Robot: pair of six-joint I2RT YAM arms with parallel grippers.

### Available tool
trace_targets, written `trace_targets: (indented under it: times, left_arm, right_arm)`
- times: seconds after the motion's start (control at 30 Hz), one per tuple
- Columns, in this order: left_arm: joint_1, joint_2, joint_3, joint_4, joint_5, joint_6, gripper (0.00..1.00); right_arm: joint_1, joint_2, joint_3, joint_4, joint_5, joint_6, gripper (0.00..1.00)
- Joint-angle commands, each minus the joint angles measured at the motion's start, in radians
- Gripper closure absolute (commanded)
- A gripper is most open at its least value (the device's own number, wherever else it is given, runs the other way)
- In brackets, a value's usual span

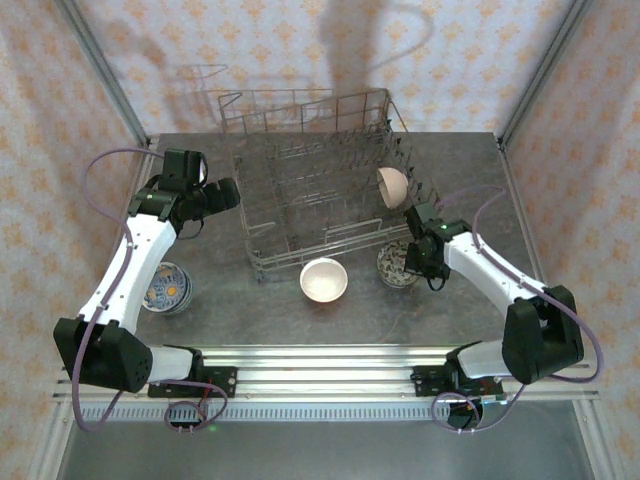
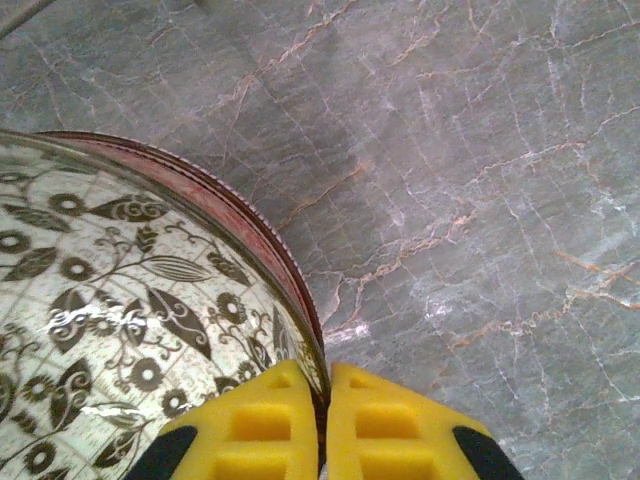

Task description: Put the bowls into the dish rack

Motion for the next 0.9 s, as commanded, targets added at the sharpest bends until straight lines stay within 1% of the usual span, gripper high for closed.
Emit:
trace_targets:
  times: [0.0,0.1,0.23,0.27,0.5,0.87]
  left_arm:
    - [-0.017,-0.023,0.012,0.029,0.035,-0.004,0.11]
    - [-0.016,-0.022,0.010,0.031,0.037,-0.004,0.11]
    - [-0.016,-0.022,0.007,0.033,0.035,-0.004,0.11]
    - [-0.015,-0.022,0.007,0.035,0.034,-0.002,0.11]
    - [-0.015,-0.019,0.012,0.042,0.029,-0.003,0.11]
    - [-0.016,0.001,0.028,0.050,0.025,-0.001,0.11]
  right_arm:
    - [0.009,-0.013,0.023,-0.100,0.008,-0.021,0.96]
    - [0.009,-0.011,0.037,-0.119,-0.003,-0.025,0.95]
    - [0.008,-0.017,0.053,-0.126,-0.017,-0.025,0.97]
    - [0.009,-0.018,0.060,-0.133,-0.016,-0.027,0.99]
    - [0.009,-0.040,0.151,-0.207,0.009,-0.043,1.00]
    - [0.008,-0.063,0.292,-0.346,0.095,-0.091,1.00]
